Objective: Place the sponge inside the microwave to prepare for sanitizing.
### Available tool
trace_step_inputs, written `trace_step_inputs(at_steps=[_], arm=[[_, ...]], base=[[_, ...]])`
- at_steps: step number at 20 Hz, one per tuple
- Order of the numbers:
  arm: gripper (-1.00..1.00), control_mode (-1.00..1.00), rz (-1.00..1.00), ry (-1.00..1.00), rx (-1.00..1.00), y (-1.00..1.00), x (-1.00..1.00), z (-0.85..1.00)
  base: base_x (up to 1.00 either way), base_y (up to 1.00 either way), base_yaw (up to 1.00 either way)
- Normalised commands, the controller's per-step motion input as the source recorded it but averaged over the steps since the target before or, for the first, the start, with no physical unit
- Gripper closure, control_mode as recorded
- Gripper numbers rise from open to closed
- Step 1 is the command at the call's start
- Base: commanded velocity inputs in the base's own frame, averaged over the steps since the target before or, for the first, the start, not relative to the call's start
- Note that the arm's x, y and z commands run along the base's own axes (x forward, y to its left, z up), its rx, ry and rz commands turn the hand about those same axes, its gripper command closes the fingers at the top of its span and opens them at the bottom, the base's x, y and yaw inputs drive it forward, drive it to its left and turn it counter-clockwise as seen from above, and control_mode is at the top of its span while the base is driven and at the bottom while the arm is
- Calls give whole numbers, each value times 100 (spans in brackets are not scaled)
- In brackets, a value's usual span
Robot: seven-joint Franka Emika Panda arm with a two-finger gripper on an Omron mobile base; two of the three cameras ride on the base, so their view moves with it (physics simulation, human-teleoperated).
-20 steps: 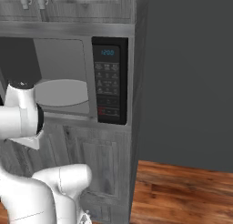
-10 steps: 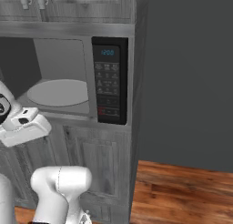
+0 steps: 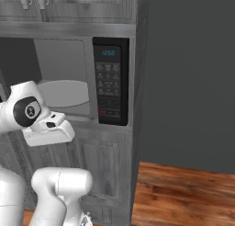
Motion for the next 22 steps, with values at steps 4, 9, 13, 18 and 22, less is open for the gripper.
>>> trace_step_inputs(at_steps=[4, 9, 13, 18, 22], arm=[[-100, -100, 0, 16, 46, -9, 7, 0], [-100, -100, 0, 1, 15, -6, -3, 0], [-100, -100, -2, 0, 0, -3, -20, 9], [-100, -100, -3, 0, -1, 0, -6, 4], [-100, -100, 0, 0, 0, 0, 0, 0]], base=[[0, 0, 0], [0, 0, 0], [0, 0, 0], [0, 0, 0], [0, 0, 0]])
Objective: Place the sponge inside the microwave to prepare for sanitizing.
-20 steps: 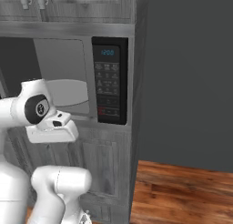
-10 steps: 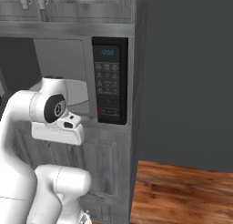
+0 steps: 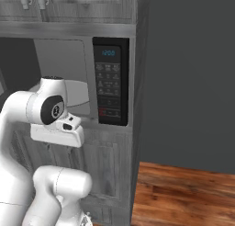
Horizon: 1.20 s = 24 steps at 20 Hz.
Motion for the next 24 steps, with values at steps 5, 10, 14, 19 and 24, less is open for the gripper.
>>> trace_step_inputs(at_steps=[5, 10, 14, 19, 24], arm=[[-100, 100, 0, 0, 0, 0, 0, 0], [-100, 100, 0, 0, 0, 0, 0, 0], [-100, 100, 0, 0, 0, 0, 0, 0], [-100, 100, 0, 0, 0, 0, 0, 0], [-100, 100, 0, 0, 0, 0, 0, 0]], base=[[-4, 0, 0], [-40, 0, -4], [-71, -3, -6], [-54, 0, 0], [-61, 6, 1]])
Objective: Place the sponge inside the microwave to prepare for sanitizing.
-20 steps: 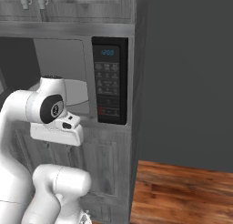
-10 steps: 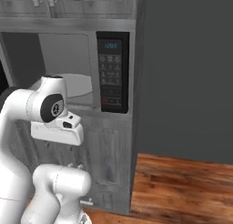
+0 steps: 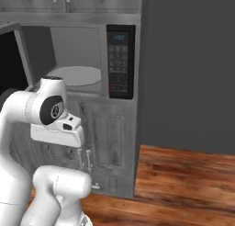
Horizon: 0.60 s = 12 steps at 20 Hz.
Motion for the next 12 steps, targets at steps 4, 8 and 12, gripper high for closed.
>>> trace_step_inputs(at_steps=[4, 8, 12], arm=[[-100, 100, 0, 0, 0, 0, 0, 0], [-100, 100, 0, 0, 0, 0, 0, 0], [-100, 100, 0, 0, 0, 0, 0, 0]], base=[[-58, 33, -3], [-46, 52, -7], [-9, 74, -15]])
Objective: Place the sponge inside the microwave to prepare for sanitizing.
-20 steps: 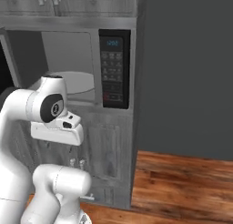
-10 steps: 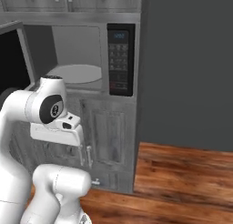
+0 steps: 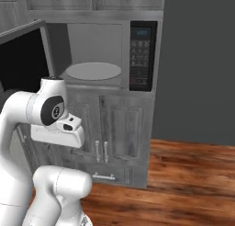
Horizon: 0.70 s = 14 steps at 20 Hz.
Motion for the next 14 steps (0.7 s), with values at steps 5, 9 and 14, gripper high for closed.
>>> trace_step_inputs(at_steps=[5, 9, 14], arm=[[-100, 100, 0, 0, 0, 0, 0, 0], [-100, 100, 0, 0, 0, 0, 0, 0], [-100, 100, 0, 0, 0, 0, 0, 0]], base=[[0, 78, -18], [-9, 71, -10], [-8, 57, -7]])
